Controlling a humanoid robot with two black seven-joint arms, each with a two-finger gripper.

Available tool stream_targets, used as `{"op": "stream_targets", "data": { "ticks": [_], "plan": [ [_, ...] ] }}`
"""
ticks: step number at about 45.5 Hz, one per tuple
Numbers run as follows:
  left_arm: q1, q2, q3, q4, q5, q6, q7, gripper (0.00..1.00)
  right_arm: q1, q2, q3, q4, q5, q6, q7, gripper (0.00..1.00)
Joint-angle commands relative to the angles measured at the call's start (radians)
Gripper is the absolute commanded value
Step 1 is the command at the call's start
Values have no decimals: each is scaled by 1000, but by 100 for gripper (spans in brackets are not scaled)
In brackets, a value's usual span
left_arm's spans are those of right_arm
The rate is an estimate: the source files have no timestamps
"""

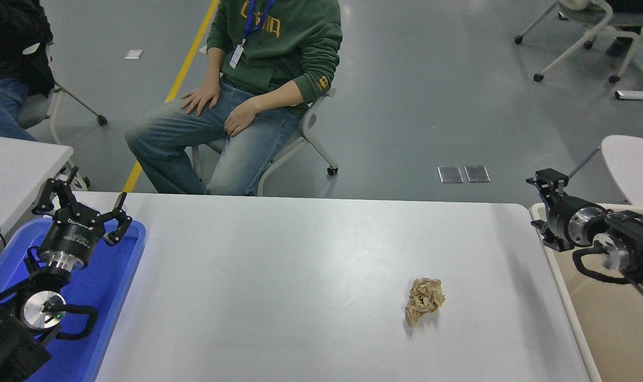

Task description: Clean the table surface

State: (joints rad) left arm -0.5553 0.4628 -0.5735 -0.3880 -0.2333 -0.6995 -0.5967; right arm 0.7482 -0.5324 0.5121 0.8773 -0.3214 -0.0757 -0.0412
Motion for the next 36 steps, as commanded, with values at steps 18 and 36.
{"op": "stream_targets", "data": {
  "ticks": [18, 36],
  "plan": [
    [0, 0, 1, 0, 0, 0, 0, 100, -211, 241, 336, 92, -18, 8, 132, 100],
    [0, -1, 1, 0, 0, 0, 0, 100, -219, 261, 335, 92, -18, 8, 156, 100]
  ]
}}
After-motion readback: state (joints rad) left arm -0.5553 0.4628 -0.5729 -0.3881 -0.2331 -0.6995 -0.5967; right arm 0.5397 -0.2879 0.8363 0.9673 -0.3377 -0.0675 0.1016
